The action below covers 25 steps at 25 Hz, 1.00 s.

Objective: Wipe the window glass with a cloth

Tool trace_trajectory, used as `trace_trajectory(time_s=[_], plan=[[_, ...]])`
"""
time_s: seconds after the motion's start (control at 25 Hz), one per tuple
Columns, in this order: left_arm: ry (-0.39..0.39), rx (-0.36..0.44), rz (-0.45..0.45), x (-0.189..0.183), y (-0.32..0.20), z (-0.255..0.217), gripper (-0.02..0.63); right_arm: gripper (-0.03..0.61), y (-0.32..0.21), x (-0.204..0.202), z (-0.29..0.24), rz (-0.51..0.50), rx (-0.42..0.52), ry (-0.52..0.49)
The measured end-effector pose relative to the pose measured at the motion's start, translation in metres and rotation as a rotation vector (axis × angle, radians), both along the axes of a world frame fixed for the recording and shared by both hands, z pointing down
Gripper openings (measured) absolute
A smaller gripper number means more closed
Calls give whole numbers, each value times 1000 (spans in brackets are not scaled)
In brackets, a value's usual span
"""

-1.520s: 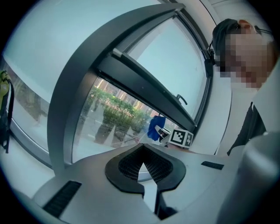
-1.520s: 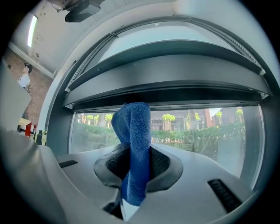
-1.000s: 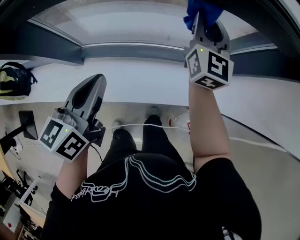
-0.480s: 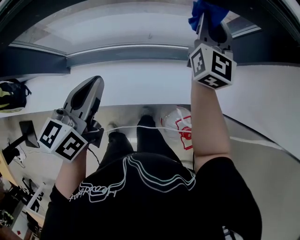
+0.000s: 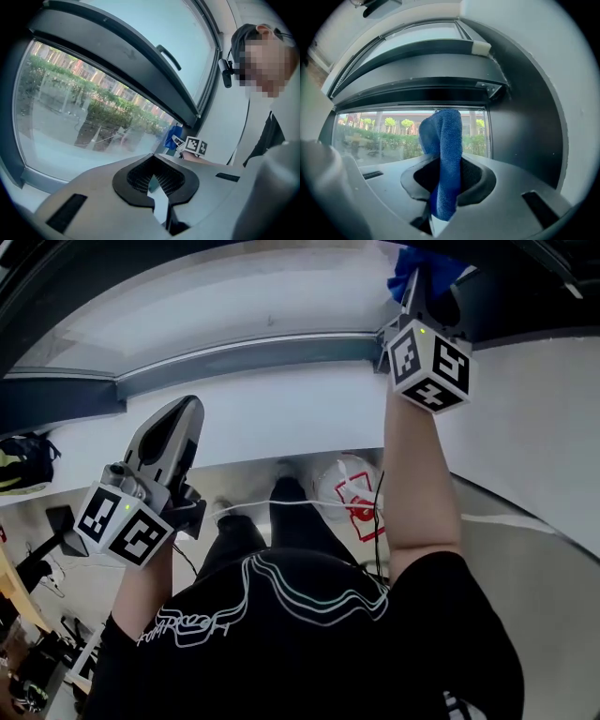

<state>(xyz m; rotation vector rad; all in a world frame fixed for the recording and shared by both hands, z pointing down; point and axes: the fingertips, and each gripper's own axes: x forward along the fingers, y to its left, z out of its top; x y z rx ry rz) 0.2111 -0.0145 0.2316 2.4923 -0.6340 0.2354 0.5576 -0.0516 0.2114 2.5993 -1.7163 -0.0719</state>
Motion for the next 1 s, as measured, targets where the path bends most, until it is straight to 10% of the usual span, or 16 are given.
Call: trace_trajectory(time_s=[0.56,1.0], plan=[[-27,2,20,23,-9,10,6,67,13,21,-3,31,19,1],[-12,-6,-33,-46,-32,39,6,67,10,-107,5,-126,37,-39]])
